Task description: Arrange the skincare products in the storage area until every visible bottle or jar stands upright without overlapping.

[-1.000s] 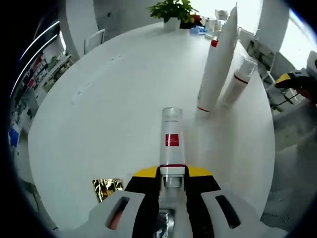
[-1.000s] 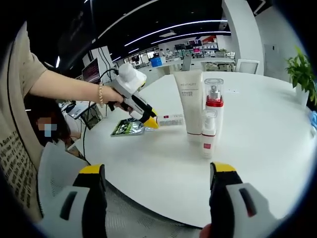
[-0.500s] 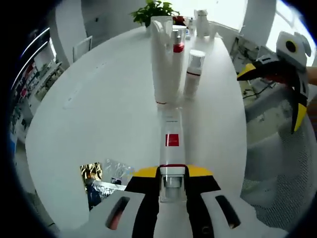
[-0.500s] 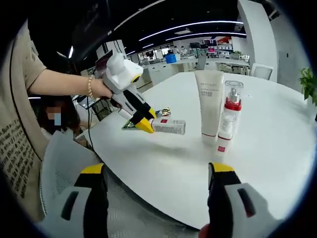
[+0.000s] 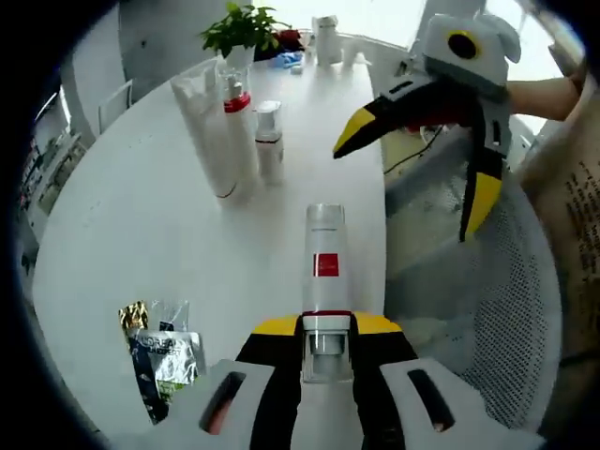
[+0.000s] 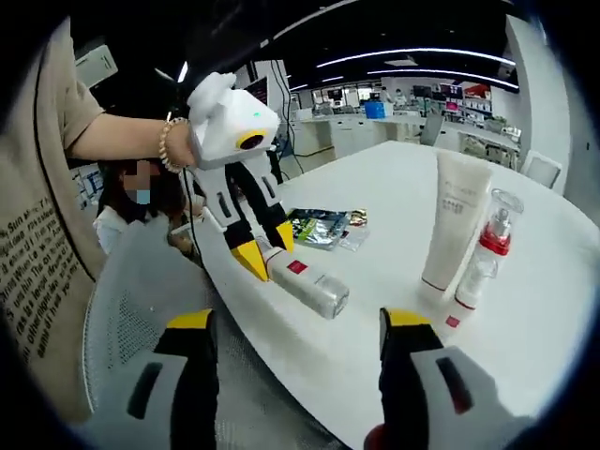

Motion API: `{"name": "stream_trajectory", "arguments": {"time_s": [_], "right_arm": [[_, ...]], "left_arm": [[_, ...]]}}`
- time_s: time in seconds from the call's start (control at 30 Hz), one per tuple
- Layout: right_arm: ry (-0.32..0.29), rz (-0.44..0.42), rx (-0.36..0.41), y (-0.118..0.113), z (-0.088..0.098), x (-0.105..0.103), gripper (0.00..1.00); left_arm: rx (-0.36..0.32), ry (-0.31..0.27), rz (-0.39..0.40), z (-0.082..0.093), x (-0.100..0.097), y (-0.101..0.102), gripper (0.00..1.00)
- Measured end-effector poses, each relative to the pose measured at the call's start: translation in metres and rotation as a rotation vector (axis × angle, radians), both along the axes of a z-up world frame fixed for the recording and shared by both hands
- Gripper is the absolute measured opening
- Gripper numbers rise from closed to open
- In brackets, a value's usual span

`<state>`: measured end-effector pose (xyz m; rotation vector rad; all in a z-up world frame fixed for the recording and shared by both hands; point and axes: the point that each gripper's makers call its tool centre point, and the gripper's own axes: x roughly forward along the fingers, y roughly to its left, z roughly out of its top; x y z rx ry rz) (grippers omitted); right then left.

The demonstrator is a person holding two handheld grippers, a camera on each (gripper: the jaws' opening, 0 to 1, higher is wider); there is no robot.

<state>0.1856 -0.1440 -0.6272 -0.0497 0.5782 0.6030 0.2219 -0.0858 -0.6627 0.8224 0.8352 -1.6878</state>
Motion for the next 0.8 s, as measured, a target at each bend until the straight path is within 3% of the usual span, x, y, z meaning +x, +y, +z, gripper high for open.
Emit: {"name": "stream_trajectory", "arguments": {"time_s": [0.27,0.6,0.8], "right_arm": [[0.032,0.236,-0.017,0.029,0.004,-0.010,0.52],[0.078,0.510,-0.100,0.055,0.001,-0.025,0.36],[0.109,0.591,-0.121,0.066,-0.003,-0.034,0.27]], "left_arm": [[0.019,0.031,-0.058,0.017,-0.026,0.012,0.15],[0.075,0.054,-0.175,0.030,-0.058,0.023,0.15],[0.089,0.071,-0.199,0.033,-0.065,0.024,0.15]]}}
